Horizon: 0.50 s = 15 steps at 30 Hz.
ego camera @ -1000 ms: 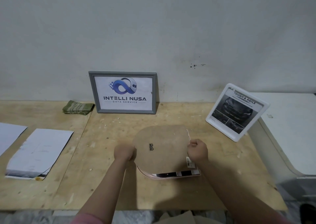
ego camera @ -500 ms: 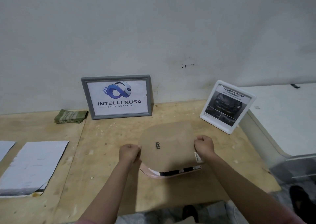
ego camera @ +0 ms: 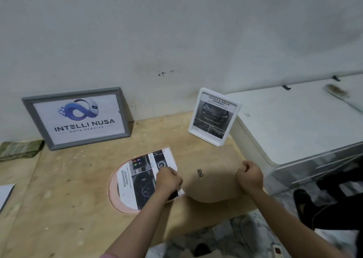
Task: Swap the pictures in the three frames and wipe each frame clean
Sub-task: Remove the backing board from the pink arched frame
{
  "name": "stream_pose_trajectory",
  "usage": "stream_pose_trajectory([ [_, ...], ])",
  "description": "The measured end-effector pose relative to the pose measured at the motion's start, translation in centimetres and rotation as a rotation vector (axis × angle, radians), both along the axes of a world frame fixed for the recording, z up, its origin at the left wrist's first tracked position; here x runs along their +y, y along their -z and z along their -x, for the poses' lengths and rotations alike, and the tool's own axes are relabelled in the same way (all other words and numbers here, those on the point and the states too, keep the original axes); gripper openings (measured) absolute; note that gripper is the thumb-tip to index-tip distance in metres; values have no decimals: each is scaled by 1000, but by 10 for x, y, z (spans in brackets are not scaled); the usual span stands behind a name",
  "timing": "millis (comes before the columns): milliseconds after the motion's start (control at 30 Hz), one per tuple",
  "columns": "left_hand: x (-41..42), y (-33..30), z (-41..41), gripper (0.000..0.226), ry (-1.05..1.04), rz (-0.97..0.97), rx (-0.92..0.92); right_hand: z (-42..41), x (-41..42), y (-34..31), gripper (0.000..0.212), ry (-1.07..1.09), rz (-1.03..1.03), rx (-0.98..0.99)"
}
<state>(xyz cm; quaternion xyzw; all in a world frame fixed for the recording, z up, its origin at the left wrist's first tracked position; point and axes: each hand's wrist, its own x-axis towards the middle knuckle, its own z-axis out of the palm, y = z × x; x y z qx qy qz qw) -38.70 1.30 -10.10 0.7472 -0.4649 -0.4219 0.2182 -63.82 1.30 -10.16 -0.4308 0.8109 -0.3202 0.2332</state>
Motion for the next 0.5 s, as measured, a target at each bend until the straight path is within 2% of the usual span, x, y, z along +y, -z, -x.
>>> stream_pose_trajectory([
  [100, 4, 0, 40, 6, 69, -7, -72, 29, 3, 8, 22, -88, -21, 64],
  [267, 15, 10, 75, 2, 176, 23, -210, 56, 2, 27, 38, -322, -155, 124],
  [500, 45, 19, 110, 22, 308, 101, -427, 70, 12, 49, 44, -511, -214, 263],
])
